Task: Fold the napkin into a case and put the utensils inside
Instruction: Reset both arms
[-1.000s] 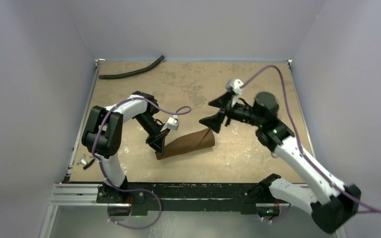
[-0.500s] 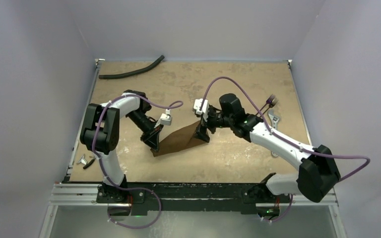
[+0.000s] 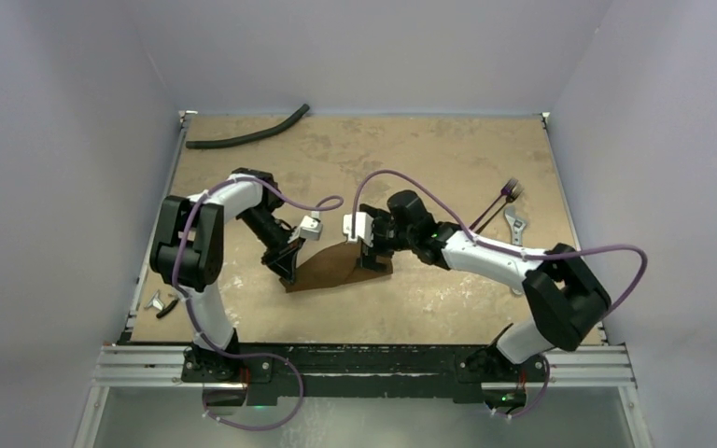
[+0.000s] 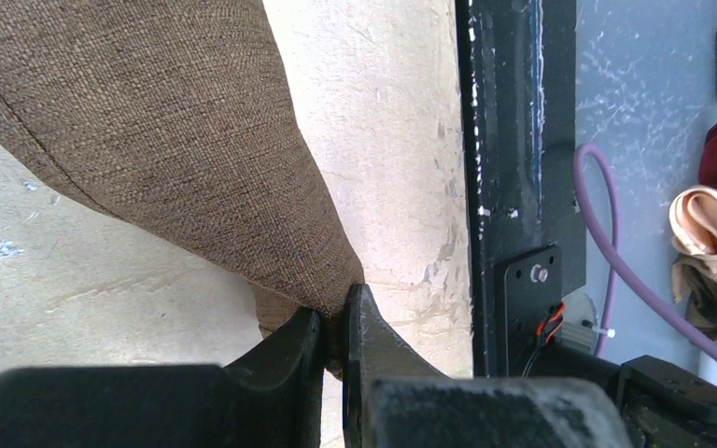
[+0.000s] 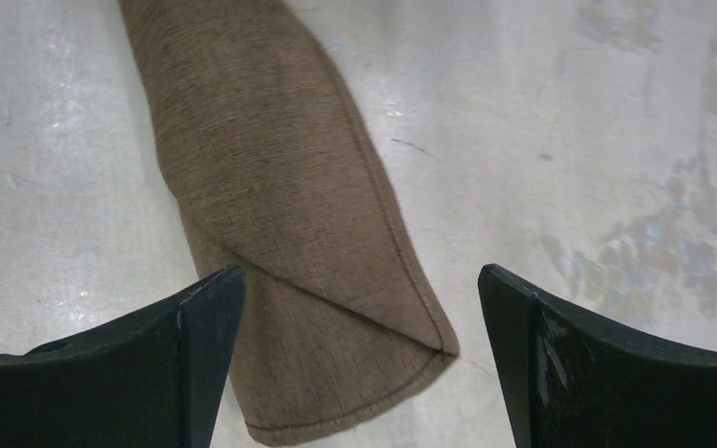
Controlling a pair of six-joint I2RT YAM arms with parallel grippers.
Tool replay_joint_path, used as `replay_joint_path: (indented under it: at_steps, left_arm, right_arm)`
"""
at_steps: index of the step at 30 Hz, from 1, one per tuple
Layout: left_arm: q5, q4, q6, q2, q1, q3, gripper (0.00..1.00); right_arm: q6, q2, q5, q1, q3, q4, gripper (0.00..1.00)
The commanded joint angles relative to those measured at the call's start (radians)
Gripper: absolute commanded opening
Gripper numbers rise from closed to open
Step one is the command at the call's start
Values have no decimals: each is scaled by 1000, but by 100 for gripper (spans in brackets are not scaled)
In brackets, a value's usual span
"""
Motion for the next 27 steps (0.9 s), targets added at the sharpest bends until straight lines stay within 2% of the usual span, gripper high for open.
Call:
replay_joint_path:
  at_steps: [1,6,10,14,19,27]
  left_arm:
    - [-24,-22,79,-73,3,14,0]
    - [-70,31,73,-127,0,-10,0]
    - [-98,71,69,-168,-12,-39,0]
    - [-129,112,63,-213,-16,-65,0]
    - [-132,122,59,-236,-16,-66,0]
    - [-112,114,50,-240,-4,-57,0]
  right_arm:
    - [-64,70,-56,25,84,-18,96]
    - [-59,136,-120,64,117,-75,95]
    - [-80,191,-84,75,149,-68,95]
    - [-92,258,-116,79,206,-154,96]
    - [-94,327,-83,112,238,-218,93]
    - [-16,302,-118,125,178,-220,86]
